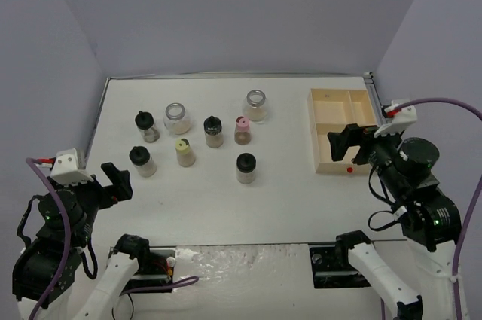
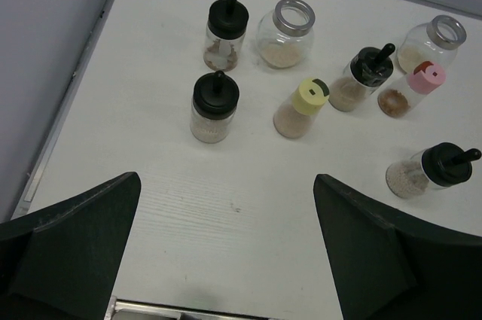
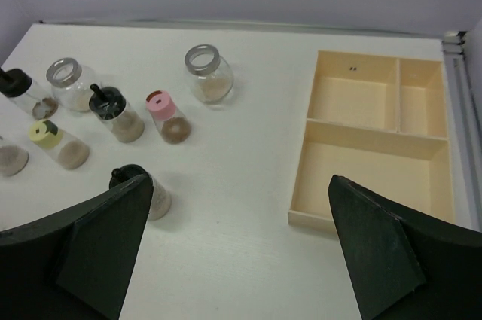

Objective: Organize the condiment bottles

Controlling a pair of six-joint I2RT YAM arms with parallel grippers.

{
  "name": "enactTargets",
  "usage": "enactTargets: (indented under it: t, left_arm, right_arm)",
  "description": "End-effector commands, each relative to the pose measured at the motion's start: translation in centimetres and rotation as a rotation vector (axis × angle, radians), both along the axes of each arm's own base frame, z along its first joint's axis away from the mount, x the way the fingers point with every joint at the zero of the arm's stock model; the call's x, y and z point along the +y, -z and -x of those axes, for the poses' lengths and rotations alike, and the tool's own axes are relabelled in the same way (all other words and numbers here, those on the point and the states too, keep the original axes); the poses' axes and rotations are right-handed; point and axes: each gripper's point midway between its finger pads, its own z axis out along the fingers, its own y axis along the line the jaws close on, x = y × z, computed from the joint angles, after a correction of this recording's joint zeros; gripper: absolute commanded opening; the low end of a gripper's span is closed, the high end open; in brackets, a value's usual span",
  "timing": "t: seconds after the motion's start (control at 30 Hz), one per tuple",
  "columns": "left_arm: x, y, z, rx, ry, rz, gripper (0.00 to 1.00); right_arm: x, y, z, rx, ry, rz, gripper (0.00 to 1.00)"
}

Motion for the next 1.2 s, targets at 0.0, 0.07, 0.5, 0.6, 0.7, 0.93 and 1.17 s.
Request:
enactTargets:
  t: [0.0,0.07,0.5,0.6,0.7,0.93,1.17]
  left_arm:
    - [-1.8,-0.6,-2.7,0.008,0.074,0.002,0.97]
    - [-2.3,-0.2,-3.3,0.012,0.092,0.005,0.97]
    - [-2.4,2.2,-5.5,-0.038,0.081,-0.014,0.97]
    - [-2.1,2.8,-5.4,-0.052,0.064,-0.012,0.97]
    - [-1.8,3.3,-5.2,-0.066,0.047,-0.01,0.97]
    - [-1.3,3.3,-5.1,-0.078,0.024,-0.017,0.97]
    - [-1.3,4.1,-5.7,-0.023,0.023,-0.036,0.97]
  right_arm:
    - [3.3,0.6,-4.0,0.063,-0.118,-0.027,1.0]
    - [4.1,1.6,-5.5,0.098,-0.137,-0.046,1.0]
    - [13.9,8.8,-13.8,0.198,-0.304,0.06,1.0]
    - [17.0,10.4,-15.2,0.201,-0.39,0.119,1.0]
    - [19.3,13.8,-16.8,0.23,-0.477,0.212,0.99]
    - [22.9,18.0,-20.3,0.22,-0.607,0.338,0.95]
    - [25.0,20.8,-22.7,0.22,-0.694,0.396,0.92]
